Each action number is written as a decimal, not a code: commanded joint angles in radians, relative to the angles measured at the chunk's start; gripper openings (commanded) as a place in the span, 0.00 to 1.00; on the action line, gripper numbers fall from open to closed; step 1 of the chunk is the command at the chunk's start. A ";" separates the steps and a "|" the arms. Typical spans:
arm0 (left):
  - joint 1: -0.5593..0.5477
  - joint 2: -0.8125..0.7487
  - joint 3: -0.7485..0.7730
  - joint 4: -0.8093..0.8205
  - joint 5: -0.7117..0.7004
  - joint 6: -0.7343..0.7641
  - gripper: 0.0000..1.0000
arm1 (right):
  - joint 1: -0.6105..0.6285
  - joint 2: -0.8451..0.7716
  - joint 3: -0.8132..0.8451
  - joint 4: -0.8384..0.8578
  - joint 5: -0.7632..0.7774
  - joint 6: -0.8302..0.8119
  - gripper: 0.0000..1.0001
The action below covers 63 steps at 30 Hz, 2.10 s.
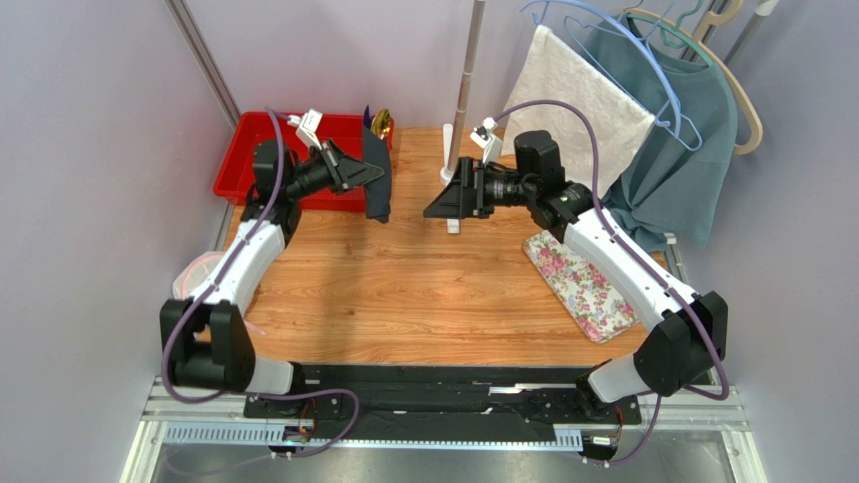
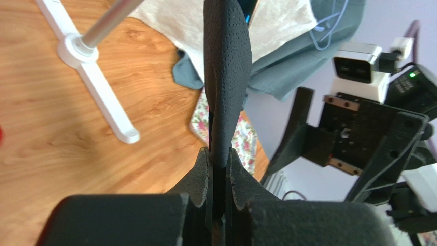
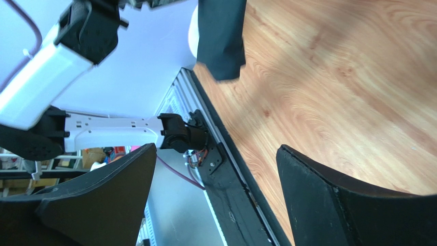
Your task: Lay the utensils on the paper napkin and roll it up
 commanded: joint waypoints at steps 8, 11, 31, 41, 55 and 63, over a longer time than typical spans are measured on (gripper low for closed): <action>0.151 0.454 0.442 -0.113 0.136 0.355 0.00 | -0.095 -0.076 0.009 -0.116 -0.052 -0.100 0.92; 0.166 0.569 0.537 -0.087 0.133 0.363 0.00 | -0.102 -0.085 -0.002 -0.121 -0.055 -0.107 0.92; 0.166 1.116 1.005 -0.179 0.047 0.353 0.00 | -0.122 -0.072 -0.044 -0.128 -0.063 -0.118 0.92; 0.151 1.175 1.008 -0.318 0.085 0.364 0.00 | -0.127 -0.056 -0.047 -0.119 -0.066 -0.108 0.92; 0.148 1.275 1.126 -0.393 0.111 0.292 0.00 | -0.127 -0.039 -0.038 -0.093 -0.073 -0.097 0.92; 0.131 1.316 1.217 -0.516 0.091 0.333 0.00 | -0.126 -0.025 -0.031 -0.095 -0.078 -0.094 0.92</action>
